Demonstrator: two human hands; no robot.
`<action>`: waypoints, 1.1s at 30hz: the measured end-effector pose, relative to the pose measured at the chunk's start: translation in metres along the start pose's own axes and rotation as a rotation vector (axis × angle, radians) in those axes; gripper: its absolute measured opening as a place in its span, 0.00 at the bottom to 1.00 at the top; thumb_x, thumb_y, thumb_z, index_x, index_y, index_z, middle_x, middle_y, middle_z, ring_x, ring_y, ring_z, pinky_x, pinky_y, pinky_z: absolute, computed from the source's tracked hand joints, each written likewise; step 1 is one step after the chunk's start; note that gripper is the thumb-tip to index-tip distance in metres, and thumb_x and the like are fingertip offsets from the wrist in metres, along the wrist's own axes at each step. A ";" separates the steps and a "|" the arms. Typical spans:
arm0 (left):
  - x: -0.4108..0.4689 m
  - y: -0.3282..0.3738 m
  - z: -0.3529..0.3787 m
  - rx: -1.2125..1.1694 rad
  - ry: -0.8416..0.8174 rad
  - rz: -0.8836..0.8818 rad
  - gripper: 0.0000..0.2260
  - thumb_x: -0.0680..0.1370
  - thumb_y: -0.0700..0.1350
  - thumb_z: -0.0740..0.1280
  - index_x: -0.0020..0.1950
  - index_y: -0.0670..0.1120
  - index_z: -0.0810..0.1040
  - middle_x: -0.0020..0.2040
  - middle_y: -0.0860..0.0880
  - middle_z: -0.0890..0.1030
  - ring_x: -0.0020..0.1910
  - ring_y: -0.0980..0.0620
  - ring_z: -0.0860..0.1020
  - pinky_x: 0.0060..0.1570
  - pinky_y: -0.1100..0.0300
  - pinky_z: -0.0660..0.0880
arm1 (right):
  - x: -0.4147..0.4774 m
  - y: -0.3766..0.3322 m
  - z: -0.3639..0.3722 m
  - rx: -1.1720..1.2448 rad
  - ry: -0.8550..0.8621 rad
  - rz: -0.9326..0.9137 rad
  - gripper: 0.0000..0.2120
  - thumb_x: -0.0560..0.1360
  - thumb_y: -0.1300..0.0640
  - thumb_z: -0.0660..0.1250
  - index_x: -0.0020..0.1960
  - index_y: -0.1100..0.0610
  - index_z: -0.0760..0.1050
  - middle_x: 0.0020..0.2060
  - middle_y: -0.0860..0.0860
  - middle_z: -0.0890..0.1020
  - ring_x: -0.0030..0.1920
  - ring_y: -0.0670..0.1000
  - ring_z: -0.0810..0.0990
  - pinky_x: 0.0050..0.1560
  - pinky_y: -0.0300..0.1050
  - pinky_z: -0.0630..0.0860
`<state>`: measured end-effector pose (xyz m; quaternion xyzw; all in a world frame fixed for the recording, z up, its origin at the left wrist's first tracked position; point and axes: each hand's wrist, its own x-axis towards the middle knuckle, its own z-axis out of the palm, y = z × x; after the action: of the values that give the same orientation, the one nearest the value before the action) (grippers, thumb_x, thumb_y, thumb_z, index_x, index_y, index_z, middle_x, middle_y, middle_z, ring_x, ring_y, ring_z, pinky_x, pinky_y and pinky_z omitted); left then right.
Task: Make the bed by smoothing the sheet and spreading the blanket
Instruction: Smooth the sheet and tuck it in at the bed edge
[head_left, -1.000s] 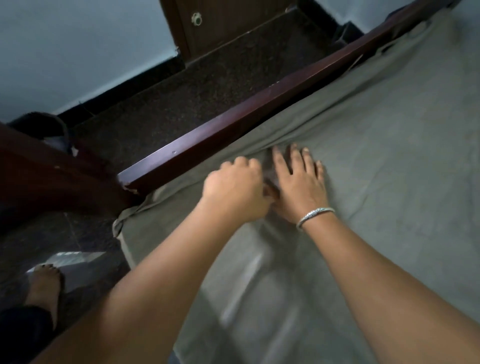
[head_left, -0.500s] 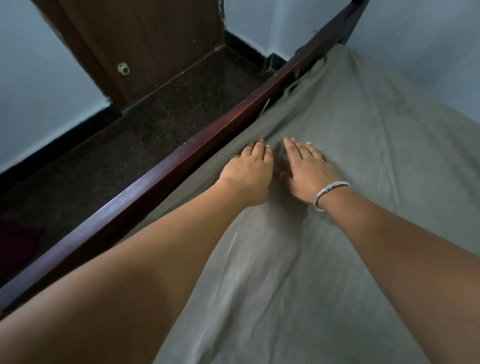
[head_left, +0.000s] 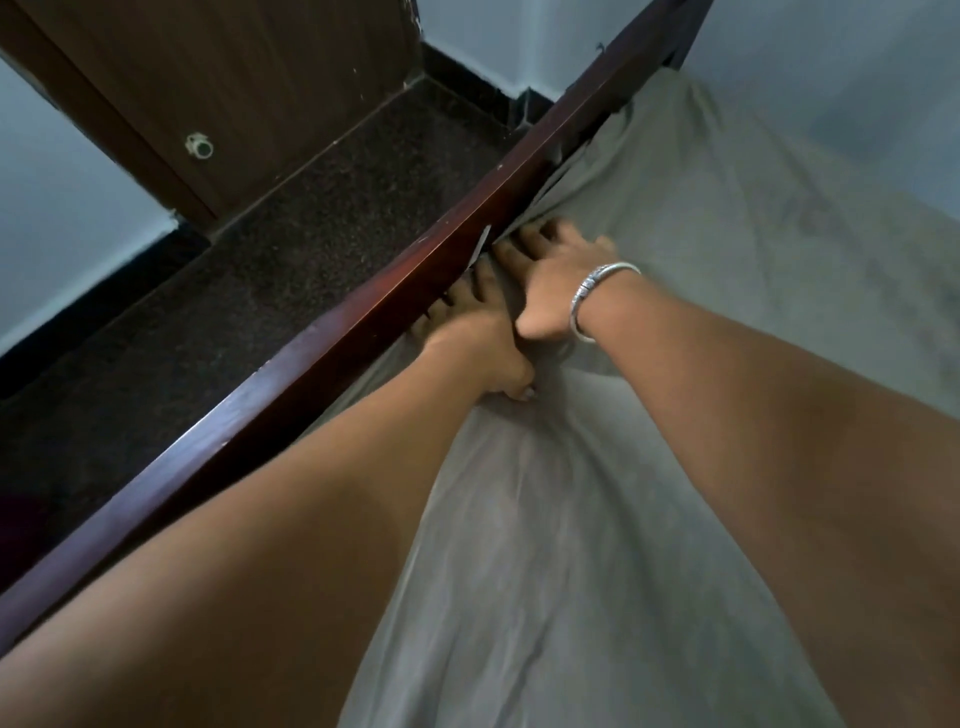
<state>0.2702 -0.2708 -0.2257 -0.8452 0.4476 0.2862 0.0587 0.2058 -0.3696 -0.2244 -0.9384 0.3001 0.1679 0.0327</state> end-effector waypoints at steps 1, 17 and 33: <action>0.006 0.002 -0.001 0.008 -0.021 -0.009 0.65 0.58 0.54 0.80 0.75 0.46 0.32 0.76 0.40 0.46 0.73 0.34 0.52 0.68 0.39 0.57 | 0.003 0.000 -0.001 -0.026 -0.010 0.005 0.37 0.67 0.42 0.59 0.74 0.43 0.51 0.72 0.47 0.59 0.69 0.57 0.57 0.60 0.59 0.65; 0.006 0.021 -0.006 0.374 0.127 0.277 0.53 0.63 0.54 0.78 0.74 0.33 0.51 0.75 0.34 0.47 0.76 0.38 0.48 0.75 0.49 0.50 | -0.013 0.031 0.030 0.205 0.214 -0.088 0.37 0.69 0.45 0.65 0.74 0.54 0.59 0.74 0.56 0.61 0.69 0.60 0.64 0.63 0.56 0.67; 0.092 0.095 -0.058 0.169 -0.108 0.130 0.70 0.55 0.56 0.82 0.73 0.42 0.28 0.76 0.40 0.37 0.75 0.35 0.45 0.70 0.37 0.56 | 0.070 0.118 -0.013 -0.167 -0.016 0.037 0.33 0.75 0.45 0.48 0.77 0.50 0.42 0.77 0.47 0.47 0.74 0.54 0.55 0.68 0.55 0.59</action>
<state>0.2602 -0.4144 -0.2120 -0.7897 0.5201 0.2960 0.1351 0.1955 -0.5069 -0.2314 -0.9308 0.3022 0.2003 -0.0463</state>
